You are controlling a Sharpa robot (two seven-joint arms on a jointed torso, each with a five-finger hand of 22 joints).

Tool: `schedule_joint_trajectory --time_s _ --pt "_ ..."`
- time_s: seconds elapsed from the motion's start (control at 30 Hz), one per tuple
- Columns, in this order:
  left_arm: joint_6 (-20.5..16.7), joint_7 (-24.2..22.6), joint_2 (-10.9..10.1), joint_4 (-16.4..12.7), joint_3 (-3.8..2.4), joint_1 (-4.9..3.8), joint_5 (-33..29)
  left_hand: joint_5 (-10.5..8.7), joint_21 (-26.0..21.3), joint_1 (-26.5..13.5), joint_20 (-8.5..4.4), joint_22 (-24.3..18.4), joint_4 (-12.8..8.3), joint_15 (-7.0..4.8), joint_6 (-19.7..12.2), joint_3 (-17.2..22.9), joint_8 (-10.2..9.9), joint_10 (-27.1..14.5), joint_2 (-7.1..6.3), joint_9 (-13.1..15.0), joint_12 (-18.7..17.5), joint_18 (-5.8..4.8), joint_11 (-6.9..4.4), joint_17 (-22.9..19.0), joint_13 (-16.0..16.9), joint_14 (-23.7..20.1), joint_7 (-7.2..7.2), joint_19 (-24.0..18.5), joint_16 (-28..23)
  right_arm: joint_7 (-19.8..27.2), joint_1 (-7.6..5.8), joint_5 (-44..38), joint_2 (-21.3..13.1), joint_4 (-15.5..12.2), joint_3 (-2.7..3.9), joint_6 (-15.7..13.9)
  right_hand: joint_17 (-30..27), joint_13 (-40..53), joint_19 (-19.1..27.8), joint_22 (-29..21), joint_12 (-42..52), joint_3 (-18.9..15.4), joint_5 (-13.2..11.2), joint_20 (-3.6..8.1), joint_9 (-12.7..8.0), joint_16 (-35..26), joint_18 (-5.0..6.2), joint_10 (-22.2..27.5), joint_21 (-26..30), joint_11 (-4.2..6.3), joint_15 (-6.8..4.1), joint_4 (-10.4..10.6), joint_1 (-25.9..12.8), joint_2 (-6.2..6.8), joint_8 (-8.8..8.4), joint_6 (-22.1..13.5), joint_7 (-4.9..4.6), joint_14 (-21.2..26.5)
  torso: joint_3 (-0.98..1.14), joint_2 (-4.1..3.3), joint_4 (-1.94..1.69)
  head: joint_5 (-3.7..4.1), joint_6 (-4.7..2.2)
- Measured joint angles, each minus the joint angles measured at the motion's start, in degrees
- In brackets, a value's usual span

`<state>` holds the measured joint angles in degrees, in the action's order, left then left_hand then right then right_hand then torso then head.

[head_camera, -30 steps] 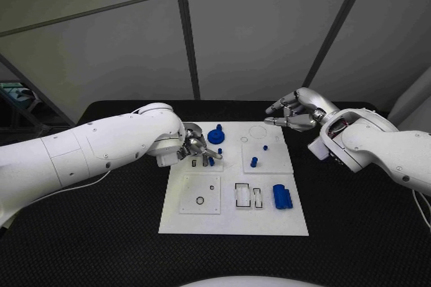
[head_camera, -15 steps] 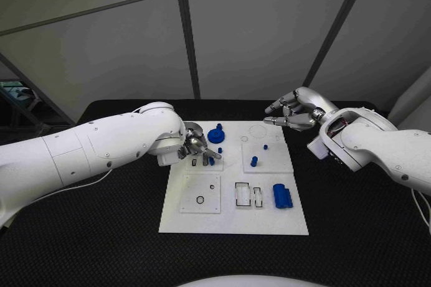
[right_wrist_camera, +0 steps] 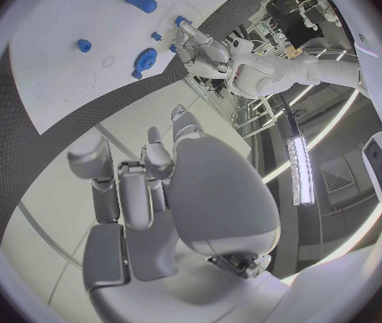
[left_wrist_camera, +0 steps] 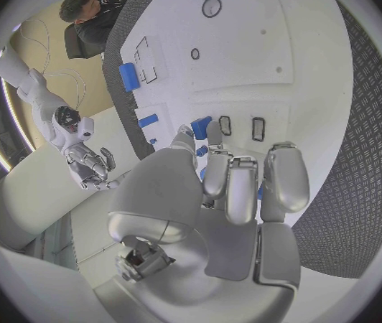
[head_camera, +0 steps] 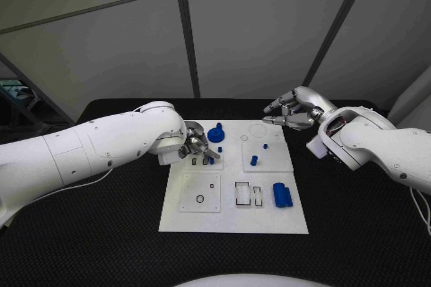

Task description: Assemble the parts on the task board

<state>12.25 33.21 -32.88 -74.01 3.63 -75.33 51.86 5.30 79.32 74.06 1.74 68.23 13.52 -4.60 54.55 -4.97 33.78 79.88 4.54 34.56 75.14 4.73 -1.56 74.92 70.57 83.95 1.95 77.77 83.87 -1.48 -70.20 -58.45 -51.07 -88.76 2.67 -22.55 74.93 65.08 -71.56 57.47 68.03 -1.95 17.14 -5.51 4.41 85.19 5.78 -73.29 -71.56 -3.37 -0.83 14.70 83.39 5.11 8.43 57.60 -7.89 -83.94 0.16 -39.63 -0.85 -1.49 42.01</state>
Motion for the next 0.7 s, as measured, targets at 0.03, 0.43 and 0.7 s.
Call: schedule_joint_trajectory --time_s 0.03,0.43,0.7 --pt "0.0 0.0 0.0 0.0 0.00 0.00 0.0 0.00 -0.2 0.1 0.00 0.0 0.0 0.00 -0.1 0.5 0.0 0.0 -0.06 0.1 0.0 0.00 -0.03 0.0 0.0 0.0 0.11 0.0 0.0 0.0 0.00 0.0 0.0 0.0 0.00 0.0 0.0 0.0 0.0 0.0 0.0 0.0 0.0 0.00 0.0 0.0 0.00 0.0 0.0 0.00 0.00 0.0 0.0 0.00 0.00 0.0 0.00 0.0 0.00 0.00 0.00 -0.02 0.01" --pt "-0.6 -0.1 -0.1 -0.4 -0.01 -0.03 -0.4 -0.01 -0.2 2.2 -0.20 -0.1 -0.8 -0.02 -0.4 7.3 -0.7 -0.3 -0.80 0.5 -0.5 0.01 -0.17 0.0 0.0 0.0 0.00 -0.2 0.0 -0.3 0.00 -0.1 0.1 -0.4 0.00 0.6 0.0 -0.2 0.0 -0.4 -0.3 -0.2 3.2 0.00 -0.1 0.0 0.00 0.0 0.4 0.00 0.00 -0.2 0.3 -0.30 0.21 0.0 0.00 0.0 -0.02 0.00 0.00 -0.02 0.09" --pt "-1.1 -0.4 -0.5 -0.8 -0.09 -0.14 -1.2 0.22 -0.7 4.4 -0.40 -0.2 -2.8 -0.23 -1.3 17.4 -1.7 -0.5 -3.09 0.5 -1.0 0.00 -0.49 0.0 -1.3 -0.2 0.11 -0.4 0.0 -0.6 0.00 -0.1 0.1 -0.4 0.00 1.0 0.0 -0.2 0.0 -0.5 -0.3 -0.2 3.5 0.00 -0.1 0.0 0.00 0.0 0.4 0.00 0.00 -0.2 0.3 -0.30 0.21 0.0 0.00 0.0 -0.02 -0.02 0.00 -0.03 0.20"
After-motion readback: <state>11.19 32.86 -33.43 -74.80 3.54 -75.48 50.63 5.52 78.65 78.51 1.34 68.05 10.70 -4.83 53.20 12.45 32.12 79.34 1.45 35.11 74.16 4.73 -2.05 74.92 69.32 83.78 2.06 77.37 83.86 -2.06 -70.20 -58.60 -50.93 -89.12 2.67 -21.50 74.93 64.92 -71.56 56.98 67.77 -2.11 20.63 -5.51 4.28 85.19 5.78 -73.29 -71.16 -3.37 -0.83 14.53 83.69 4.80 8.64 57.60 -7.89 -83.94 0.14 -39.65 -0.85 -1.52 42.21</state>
